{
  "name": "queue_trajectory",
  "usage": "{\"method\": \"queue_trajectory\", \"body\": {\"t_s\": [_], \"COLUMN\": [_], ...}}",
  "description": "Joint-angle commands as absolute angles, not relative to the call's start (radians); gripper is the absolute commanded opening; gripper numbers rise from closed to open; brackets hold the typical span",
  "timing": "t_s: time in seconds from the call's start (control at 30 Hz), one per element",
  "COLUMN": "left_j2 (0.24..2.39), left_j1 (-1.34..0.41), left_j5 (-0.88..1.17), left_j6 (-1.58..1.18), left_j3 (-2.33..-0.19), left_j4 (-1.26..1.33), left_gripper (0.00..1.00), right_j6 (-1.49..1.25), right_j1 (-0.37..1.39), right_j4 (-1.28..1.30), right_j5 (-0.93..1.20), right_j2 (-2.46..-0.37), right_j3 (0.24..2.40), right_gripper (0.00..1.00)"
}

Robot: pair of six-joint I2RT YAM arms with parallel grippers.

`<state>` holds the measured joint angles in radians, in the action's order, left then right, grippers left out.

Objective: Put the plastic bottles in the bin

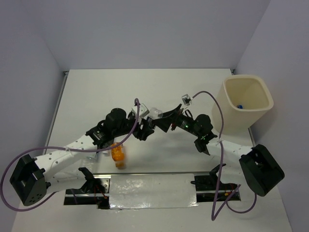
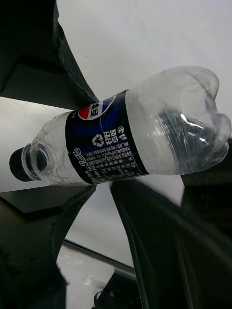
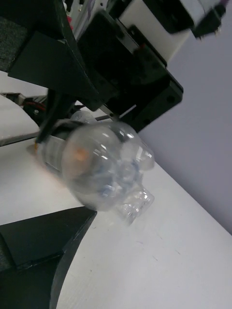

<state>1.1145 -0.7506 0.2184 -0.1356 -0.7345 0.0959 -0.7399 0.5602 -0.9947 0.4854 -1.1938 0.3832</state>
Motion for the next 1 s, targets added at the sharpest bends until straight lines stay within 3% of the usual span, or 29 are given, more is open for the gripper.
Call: {"method": "queue_trajectory", "body": {"t_s": [0.0,0.07,0.23,0.27,0.33,0.37,0.4,0.47,0.57,0.7,0.8,0.83,0.97], "left_j2": [1.111,1.108,1.118,1.12,1.117,1.117,1.115,1.112,1.095,1.075,1.042,1.042,1.086], "left_j1": [-0.804,-0.813,-0.833,-0.836,-0.838,-0.839,-0.838,-0.839,-0.841,-0.838,-0.83,-0.821,-0.752], "left_j5": [0.275,0.278,0.296,0.276,0.253,0.235,0.229,0.209,0.08,-0.254,-0.33,-0.336,-0.382], "left_j6": [-0.137,-0.144,-0.155,-0.155,-0.161,-0.166,-0.176,-0.186,-0.228,-0.349,-0.4,-0.396,-0.478], "left_j3": [-0.735,-0.73,-0.736,-0.735,-0.733,-0.735,-0.736,-0.752,-0.779,-0.831,-0.824,-0.807,-0.827], "left_j4": [0.239,0.262,0.27,0.265,0.267,0.265,0.262,0.246,0.178,0.003,-0.077,-0.071,-0.147], "left_gripper": [0.37,0.38,0.39,0.39,0.43,0.47,0.73,0.99,0.99,0.99,0.99,0.99,0.99], "right_j6": [-0.715,-0.719,-0.704,-0.704,-0.71,-0.706,-0.683,-0.654,-0.556,-0.365,-0.235,-0.197,0.043], "right_j1": [0.597,0.597,0.614,0.614,0.618,0.62,0.621,0.621,0.623,0.623,0.621,0.618,0.575], "right_j4": [-0.993,-0.979,-0.956,-0.959,-0.954,-0.947,-0.91,-0.85,-0.656,-0.302,-0.169,-0.158,-0.107], "right_j5": [0.46,0.417,0.359,0.321,0.279,0.244,0.226,0.159,0.014,-0.474,-0.717,-0.888,-1.17], "right_j2": [-1.241,-1.25,-1.238,-1.23,-1.198,-1.183,-1.164,-1.109,-1.007,-0.899,-0.899,-0.91,-0.997], "right_j3": [0.478,0.48,0.483,0.477,0.457,0.448,0.448,0.459,0.509,0.661,0.828,0.862,1.064], "right_gripper": [1.0,0.98,0.84,0.7,0.54,0.43,0.39,0.32,0.26,0.26,0.25,0.25,0.25]}}
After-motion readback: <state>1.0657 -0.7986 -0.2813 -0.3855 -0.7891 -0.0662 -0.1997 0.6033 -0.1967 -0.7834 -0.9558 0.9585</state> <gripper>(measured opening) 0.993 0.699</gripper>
